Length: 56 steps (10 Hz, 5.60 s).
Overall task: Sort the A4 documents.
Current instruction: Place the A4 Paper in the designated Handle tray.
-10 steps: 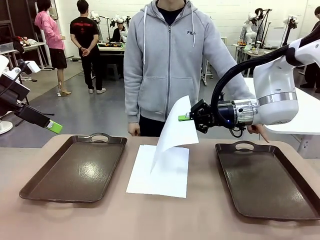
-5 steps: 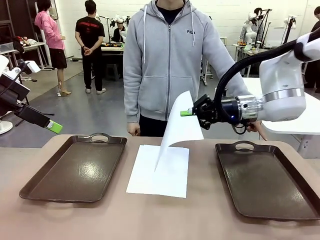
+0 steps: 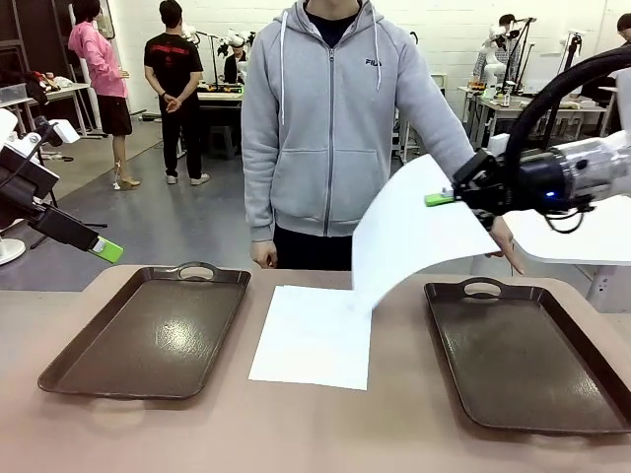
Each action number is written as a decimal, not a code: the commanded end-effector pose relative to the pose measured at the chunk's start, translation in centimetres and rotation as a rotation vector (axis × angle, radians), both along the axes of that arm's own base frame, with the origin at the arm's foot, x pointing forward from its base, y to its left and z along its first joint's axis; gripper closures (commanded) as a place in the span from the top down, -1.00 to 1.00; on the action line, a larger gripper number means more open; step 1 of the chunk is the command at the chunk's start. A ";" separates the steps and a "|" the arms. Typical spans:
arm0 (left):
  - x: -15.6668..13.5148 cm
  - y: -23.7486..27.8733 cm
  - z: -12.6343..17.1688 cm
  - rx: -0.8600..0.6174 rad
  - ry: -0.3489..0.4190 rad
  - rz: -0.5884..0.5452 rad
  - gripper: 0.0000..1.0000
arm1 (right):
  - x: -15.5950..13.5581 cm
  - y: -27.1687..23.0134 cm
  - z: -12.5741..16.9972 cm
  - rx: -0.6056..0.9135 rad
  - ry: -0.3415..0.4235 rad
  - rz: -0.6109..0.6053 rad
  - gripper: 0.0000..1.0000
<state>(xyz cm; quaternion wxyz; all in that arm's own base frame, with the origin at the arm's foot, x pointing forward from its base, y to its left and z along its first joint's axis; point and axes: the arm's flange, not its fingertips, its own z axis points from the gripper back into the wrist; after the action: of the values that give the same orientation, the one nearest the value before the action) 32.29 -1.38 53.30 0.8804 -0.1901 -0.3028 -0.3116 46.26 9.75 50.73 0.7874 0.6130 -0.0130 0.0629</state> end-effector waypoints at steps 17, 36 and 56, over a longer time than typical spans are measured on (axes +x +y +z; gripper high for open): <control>0.0 0.0 0.0 -0.006 0.001 -0.003 1.00 | 3.4 -14.2 -8.3 -0.239 0.101 0.077 -0.98; 0.0 0.0 0.0 -0.006 0.001 -0.003 1.00 | 4.9 -18.4 -15.1 -0.417 0.076 -0.135 -0.98; 0.0 0.0 0.0 -0.006 0.001 -0.003 1.00 | 5.4 -17.2 -15.9 -0.859 0.066 -0.203 0.01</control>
<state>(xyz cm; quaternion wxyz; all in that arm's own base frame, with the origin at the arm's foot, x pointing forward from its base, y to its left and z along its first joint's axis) 32.28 -1.38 53.31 0.8804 -0.1900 -0.3029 -0.3116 52.39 -7.88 34.79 0.9680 0.2493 -0.0190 -0.0231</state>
